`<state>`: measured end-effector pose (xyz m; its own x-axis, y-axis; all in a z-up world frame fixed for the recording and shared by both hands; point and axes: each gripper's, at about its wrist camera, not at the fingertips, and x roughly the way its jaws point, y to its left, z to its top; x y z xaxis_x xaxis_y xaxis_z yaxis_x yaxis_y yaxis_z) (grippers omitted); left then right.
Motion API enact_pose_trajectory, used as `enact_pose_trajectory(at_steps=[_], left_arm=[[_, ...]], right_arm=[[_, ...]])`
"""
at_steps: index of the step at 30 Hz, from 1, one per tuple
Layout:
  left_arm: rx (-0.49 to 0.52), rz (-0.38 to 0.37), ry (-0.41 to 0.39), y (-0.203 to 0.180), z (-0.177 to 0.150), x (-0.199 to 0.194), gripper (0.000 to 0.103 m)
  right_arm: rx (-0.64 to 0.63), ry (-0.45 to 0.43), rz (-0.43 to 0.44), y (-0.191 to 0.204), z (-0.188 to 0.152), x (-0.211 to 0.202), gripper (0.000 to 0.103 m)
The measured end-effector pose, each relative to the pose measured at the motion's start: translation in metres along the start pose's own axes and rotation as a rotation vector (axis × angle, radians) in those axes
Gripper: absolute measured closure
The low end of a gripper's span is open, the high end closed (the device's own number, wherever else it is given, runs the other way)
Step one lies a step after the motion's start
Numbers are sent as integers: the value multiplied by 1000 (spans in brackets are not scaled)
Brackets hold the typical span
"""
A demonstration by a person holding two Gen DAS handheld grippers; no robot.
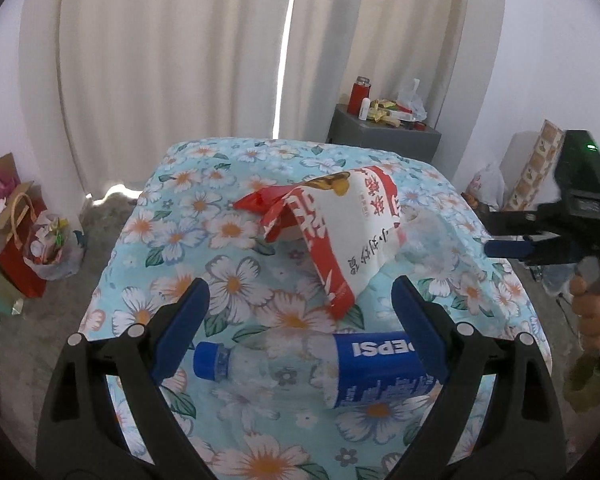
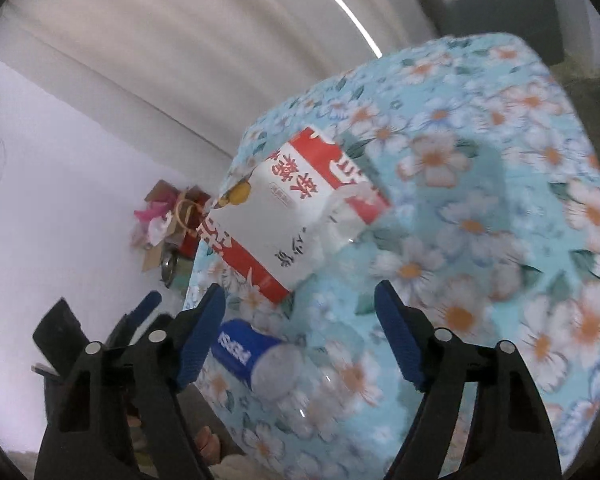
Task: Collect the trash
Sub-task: 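Move both tools back over the bed toward the snack bag and Pepsi bottle, then grasp the red-and-white snack bag with the left tool while the right tool grasps the Pepsi bottle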
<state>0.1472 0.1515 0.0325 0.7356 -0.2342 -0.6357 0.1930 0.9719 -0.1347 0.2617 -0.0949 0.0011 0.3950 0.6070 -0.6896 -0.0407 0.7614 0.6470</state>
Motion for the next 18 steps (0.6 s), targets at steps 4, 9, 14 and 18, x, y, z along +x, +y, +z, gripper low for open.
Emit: enact_pose_trajectory(at_steps=[4,9,14,18], left_arm=[[-39,-31,5,11,-3,3,15],[-103,-95,-5,37,18,9,15],[-385,-279,88,99,62,56,15],[-633,-402,267,139,77,133,15]], right_arm=[[30,26,-8,-1,12,21,40],[34,23,-4,3,17,27,41],[22,16,-21,7,17,27,41],[22,10,-31,6,15,25,41]])
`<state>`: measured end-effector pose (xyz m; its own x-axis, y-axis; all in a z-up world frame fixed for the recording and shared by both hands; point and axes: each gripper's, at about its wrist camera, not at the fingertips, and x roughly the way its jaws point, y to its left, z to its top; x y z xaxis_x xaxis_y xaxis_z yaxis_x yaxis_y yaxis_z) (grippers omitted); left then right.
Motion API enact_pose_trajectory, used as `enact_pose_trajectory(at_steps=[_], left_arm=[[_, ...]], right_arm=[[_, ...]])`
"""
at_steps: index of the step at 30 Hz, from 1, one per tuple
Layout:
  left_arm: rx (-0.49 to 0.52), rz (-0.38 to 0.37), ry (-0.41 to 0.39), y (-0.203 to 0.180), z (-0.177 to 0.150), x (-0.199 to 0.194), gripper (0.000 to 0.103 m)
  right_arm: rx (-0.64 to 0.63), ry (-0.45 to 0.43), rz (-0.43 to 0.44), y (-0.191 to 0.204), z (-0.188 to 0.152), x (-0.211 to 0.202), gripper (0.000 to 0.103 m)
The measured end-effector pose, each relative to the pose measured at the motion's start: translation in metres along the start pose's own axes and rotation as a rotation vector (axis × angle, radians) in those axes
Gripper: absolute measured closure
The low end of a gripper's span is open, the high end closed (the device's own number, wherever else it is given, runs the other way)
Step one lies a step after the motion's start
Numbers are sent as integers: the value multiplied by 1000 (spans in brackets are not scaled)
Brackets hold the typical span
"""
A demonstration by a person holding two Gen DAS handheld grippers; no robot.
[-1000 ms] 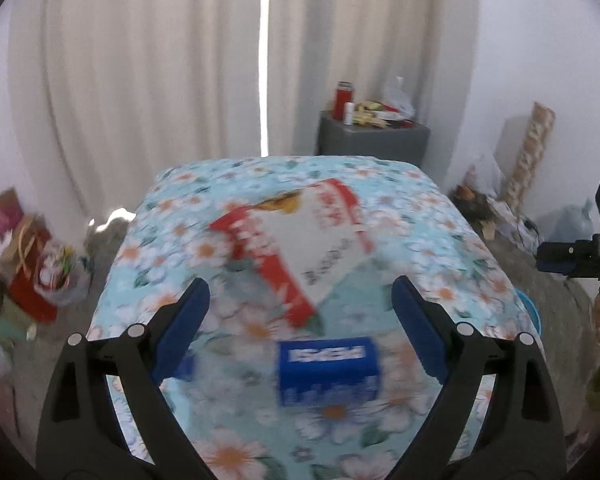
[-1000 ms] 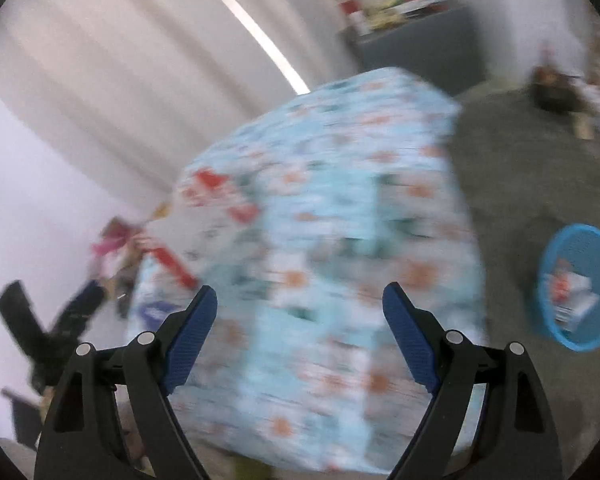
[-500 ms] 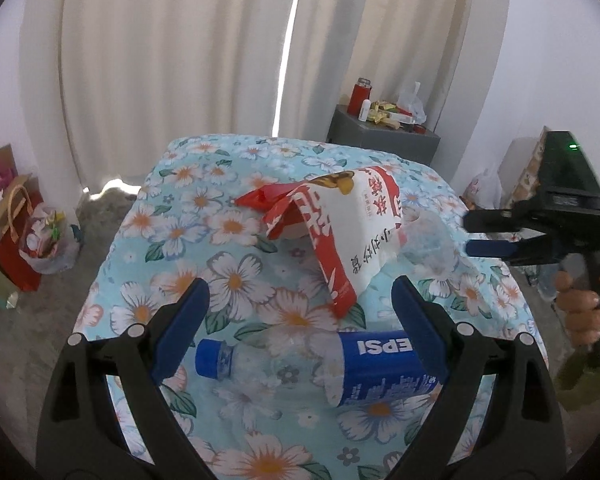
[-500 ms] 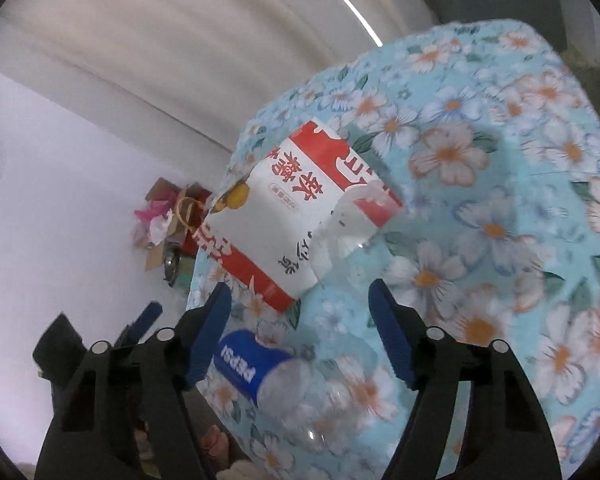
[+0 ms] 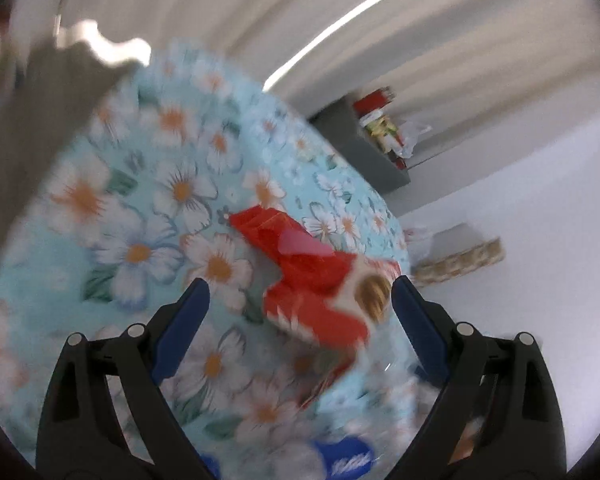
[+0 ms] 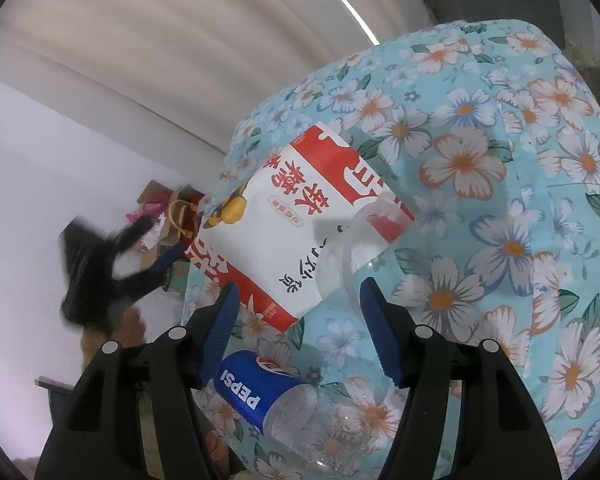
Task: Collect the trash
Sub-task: 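Grasp the red-and-white snack bag with the left tool while the right tool grasps the Pepsi bottle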
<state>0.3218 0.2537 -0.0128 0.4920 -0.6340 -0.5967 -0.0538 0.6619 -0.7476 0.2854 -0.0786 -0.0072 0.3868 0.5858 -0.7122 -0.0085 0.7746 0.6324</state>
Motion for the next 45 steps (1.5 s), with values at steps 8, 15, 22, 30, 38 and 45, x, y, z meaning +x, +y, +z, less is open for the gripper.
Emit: enact_pose_trajectory(at_steps=[8,15,22,30,38,45], left_arm=[[-78,134,109,19,36,83,48],[-105,132,99,21,38,106,65],[-91,116,107,22,35,103,87],[-70,96,81,16,31,100,93],[-36,31,-9,-2,29,66,94],[7,8,-113,-18,27,21,94]], right_arm=[[18,0,-10,-6,-2,-2,42],[16,2,4,-8,-2,1,45],[1,0,11,-6,-4,4,51],[-27,0,-1,-4,-5,4,68],[2,-13,40,-10,-5,-2,97],[11,-56,49,-9,-8,-14,99]])
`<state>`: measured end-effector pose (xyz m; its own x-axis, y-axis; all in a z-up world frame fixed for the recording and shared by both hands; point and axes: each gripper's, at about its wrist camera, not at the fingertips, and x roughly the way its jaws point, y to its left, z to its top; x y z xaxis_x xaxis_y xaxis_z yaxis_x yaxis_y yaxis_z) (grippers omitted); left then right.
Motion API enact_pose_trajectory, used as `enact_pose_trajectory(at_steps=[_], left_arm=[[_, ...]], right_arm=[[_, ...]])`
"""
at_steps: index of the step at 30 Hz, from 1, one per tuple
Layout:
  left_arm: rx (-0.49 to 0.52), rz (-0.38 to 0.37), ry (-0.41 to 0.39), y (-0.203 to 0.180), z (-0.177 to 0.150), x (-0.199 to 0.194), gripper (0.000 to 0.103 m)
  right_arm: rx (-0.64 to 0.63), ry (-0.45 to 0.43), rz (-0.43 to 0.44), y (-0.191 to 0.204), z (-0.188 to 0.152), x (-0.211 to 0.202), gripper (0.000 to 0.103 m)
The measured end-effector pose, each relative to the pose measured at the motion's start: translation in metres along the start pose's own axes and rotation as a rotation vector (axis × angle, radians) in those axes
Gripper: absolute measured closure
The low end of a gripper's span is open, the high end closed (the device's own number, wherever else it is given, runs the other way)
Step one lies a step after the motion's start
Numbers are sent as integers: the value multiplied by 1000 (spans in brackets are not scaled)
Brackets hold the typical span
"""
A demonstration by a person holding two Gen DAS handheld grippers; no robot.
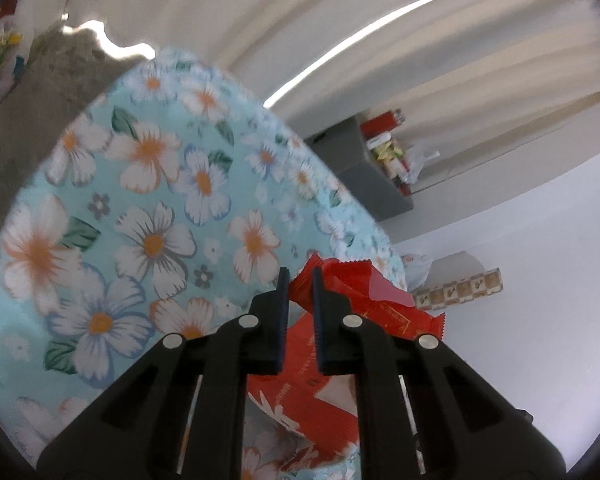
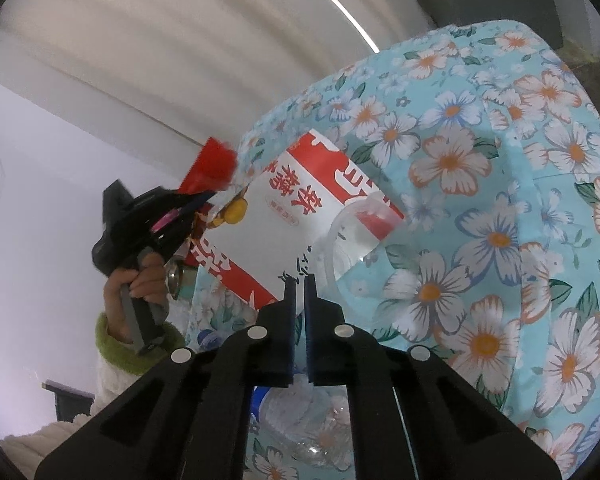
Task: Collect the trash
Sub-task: 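Grasp the red-and-white snack bag with the left tool while the right tool grasps the Pepsi bottle, then lift the snack bag in the left tool and carry it over the blue wastebasket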
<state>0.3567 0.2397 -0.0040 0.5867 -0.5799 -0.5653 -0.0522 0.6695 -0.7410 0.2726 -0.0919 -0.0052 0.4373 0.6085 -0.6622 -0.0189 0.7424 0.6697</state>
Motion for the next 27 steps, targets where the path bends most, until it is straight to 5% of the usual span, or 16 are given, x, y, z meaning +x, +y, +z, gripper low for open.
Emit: enact_pose_trajectory(at_steps=[20,21,24,27], left_arm=[[113,-8,-268,-31,-48,-134,95],[112,-8,-281,-32,-51,-141,95],[126,15,-308,-34,-64,-151,95],[133,36,-315,-36,-77,-156,95]], right_arm=[[64,-111,4,-16,-10,-47,97],[63,-110,7,-15,-10,-47,94],[35,-74,-4,-9,-7,-35,51],[-38,-29,-53,4,-4,-13,51]])
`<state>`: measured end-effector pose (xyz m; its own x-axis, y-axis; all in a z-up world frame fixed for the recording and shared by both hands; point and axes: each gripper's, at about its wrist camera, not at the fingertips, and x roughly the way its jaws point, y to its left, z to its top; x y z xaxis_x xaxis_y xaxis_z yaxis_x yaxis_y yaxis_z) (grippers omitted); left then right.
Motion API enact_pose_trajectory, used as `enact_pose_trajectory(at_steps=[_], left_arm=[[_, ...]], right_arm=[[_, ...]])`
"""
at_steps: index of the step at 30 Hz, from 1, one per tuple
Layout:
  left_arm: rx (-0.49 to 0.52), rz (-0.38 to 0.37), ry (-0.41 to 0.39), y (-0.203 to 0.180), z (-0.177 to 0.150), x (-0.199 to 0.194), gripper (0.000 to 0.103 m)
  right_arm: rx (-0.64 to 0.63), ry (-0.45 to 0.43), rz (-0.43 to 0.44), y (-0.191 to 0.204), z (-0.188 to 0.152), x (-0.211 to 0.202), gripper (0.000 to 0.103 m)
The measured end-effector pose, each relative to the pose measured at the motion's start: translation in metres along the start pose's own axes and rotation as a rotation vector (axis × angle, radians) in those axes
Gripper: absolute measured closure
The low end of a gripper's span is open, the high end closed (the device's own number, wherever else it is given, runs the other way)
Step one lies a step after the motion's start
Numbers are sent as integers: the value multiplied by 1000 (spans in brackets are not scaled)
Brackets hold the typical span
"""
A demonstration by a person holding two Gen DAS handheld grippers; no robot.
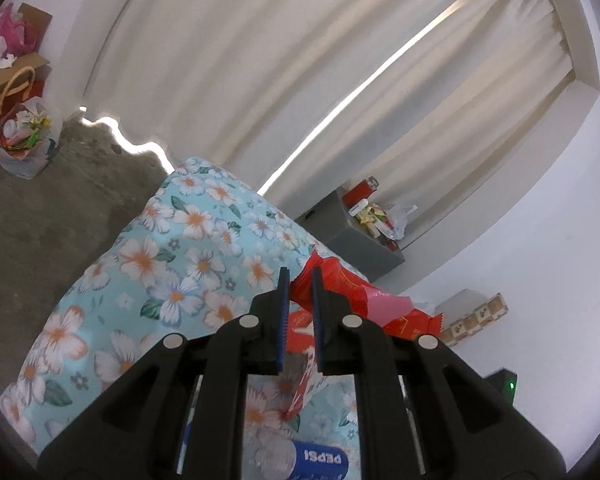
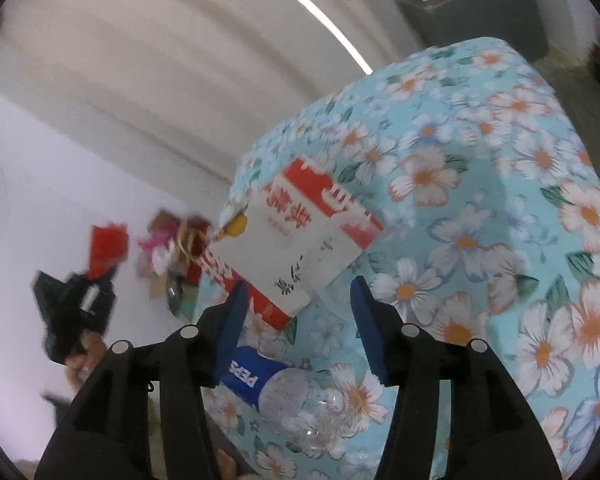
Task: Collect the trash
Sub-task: 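Lift the snack bag in the left tool and carry it over the blue wastebasket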
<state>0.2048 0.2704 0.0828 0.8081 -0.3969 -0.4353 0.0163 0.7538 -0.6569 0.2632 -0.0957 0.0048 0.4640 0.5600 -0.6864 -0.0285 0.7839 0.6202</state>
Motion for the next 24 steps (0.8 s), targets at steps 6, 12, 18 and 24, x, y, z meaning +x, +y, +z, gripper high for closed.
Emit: enact_pose_trajectory(at_steps=[6,12,18,24], left_arm=[[18,36,-32,-7,-16,-19,95],[41,40,-47,-18,-24,-29,95],[116,26,-44,-43,-29,-29,95],[206,0,10,-80,-40,-13,95]], right_arm=[[-74,63,-138,6,4,46,66],[-45,41,-79,4,-1,46,97],[-3,-70,-25,-1,-14,3,97],[82,-184,29,-26,-32,-55,97]])
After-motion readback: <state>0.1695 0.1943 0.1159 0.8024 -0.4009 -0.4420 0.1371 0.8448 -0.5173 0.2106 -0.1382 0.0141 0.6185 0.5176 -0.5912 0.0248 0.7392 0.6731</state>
